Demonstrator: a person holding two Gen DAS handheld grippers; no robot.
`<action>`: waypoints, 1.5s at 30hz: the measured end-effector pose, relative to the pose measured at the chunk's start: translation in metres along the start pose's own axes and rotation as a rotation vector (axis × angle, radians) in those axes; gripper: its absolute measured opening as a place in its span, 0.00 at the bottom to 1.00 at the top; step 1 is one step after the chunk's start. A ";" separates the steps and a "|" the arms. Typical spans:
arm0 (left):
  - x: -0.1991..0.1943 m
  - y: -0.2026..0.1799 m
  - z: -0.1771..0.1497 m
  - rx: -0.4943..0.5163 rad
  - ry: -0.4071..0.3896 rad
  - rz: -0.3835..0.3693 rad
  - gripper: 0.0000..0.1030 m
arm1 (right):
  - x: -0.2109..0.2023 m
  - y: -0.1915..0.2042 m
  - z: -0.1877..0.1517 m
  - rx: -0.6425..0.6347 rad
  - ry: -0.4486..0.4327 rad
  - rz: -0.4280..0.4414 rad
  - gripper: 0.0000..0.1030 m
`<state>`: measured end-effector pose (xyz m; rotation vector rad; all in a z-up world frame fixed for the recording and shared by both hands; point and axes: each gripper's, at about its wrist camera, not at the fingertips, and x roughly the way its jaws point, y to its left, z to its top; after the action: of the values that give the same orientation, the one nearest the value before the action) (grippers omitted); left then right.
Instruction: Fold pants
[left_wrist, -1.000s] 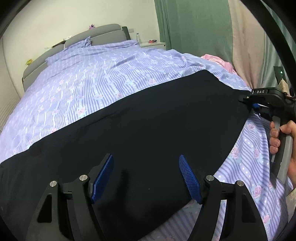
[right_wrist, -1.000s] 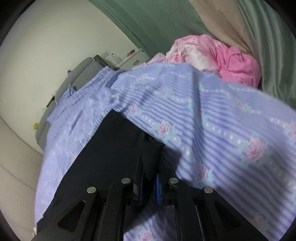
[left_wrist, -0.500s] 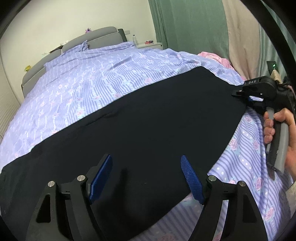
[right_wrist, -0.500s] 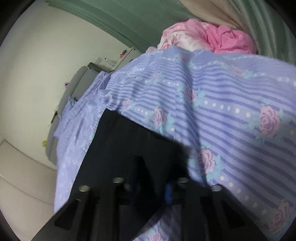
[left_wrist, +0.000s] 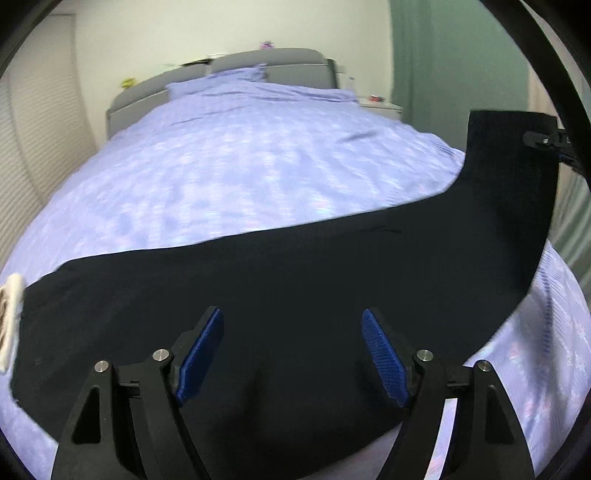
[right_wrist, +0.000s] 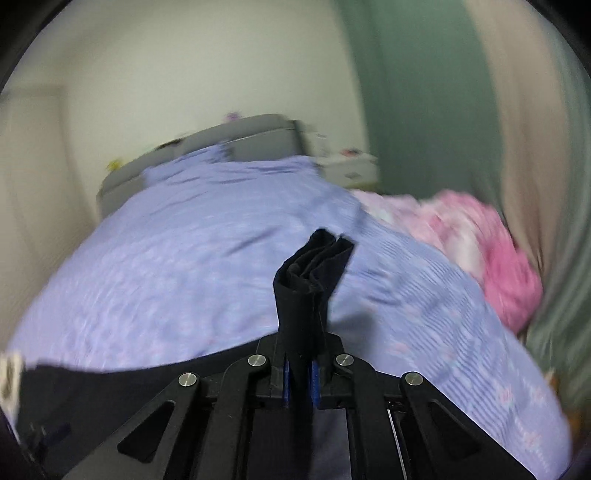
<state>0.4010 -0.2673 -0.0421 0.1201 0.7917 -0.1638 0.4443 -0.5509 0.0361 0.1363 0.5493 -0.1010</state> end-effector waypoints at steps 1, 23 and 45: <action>-0.005 0.018 -0.001 -0.010 -0.001 0.011 0.77 | -0.006 0.025 0.002 -0.050 0.001 0.016 0.08; -0.065 0.234 -0.097 -0.231 0.038 0.106 0.78 | -0.007 0.312 -0.083 -0.477 0.151 0.063 0.07; -0.043 0.247 -0.110 -0.115 0.087 0.009 0.84 | 0.003 0.351 -0.226 -0.559 0.391 0.099 0.27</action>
<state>0.3423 -0.0028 -0.0765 0.0222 0.8848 -0.1045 0.3767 -0.1701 -0.1205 -0.3698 0.9392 0.1812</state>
